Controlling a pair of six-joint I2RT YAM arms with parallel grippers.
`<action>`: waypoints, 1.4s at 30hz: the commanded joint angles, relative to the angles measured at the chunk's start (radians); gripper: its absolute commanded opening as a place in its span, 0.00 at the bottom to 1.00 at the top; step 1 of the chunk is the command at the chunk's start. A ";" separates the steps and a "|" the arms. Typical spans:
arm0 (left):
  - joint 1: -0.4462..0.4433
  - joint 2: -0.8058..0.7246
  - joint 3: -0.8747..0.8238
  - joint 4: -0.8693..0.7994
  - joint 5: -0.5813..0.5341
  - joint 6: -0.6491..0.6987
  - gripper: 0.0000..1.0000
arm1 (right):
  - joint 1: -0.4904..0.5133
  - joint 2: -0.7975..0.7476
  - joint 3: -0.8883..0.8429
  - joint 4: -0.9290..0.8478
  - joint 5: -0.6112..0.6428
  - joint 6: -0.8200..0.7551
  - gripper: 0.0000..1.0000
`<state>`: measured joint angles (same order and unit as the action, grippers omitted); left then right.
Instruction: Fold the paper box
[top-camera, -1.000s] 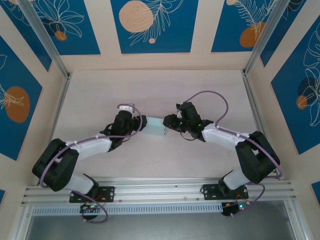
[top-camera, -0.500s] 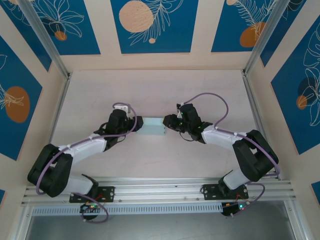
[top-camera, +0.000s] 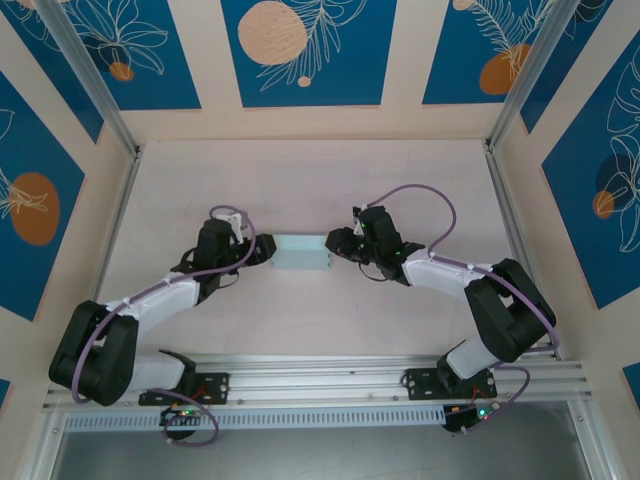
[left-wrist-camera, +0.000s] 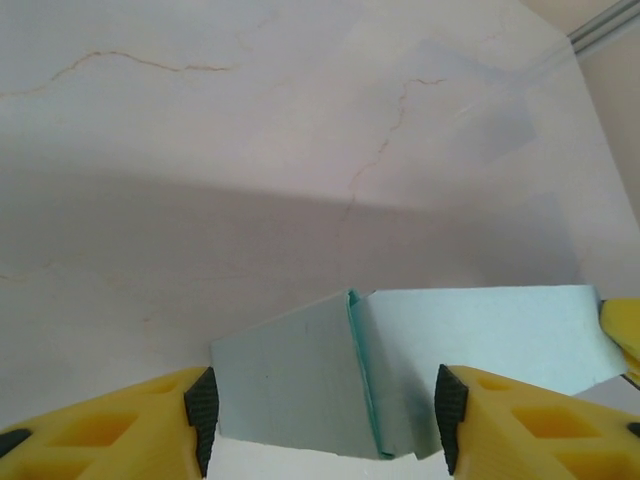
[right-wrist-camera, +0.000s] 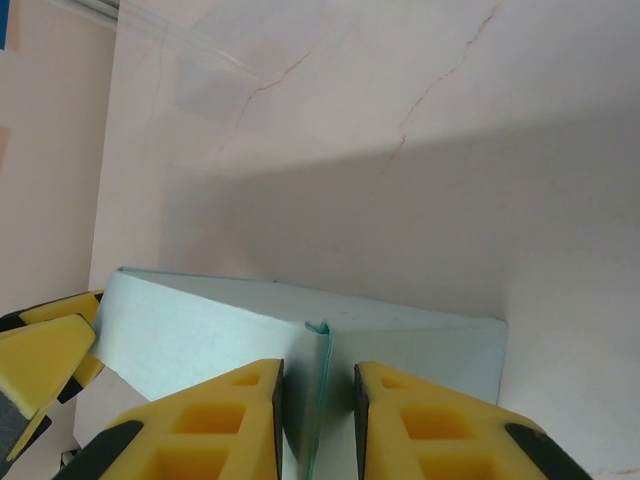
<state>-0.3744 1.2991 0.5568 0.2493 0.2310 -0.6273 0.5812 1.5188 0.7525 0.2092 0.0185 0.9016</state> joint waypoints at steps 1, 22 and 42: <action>0.023 0.023 -0.012 0.052 0.070 -0.027 0.55 | -0.004 0.060 -0.039 -0.231 0.052 -0.010 0.24; 0.034 0.161 -0.149 0.212 0.103 -0.107 0.00 | -0.006 0.077 -0.046 -0.227 0.052 -0.011 0.19; 0.019 0.041 -0.282 0.195 0.081 -0.132 0.00 | 0.100 -0.005 -0.080 -0.214 0.154 -0.098 0.16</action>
<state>-0.3454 1.3331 0.3519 0.6979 0.3252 -0.7544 0.6384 1.4952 0.7433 0.2123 0.1066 0.8551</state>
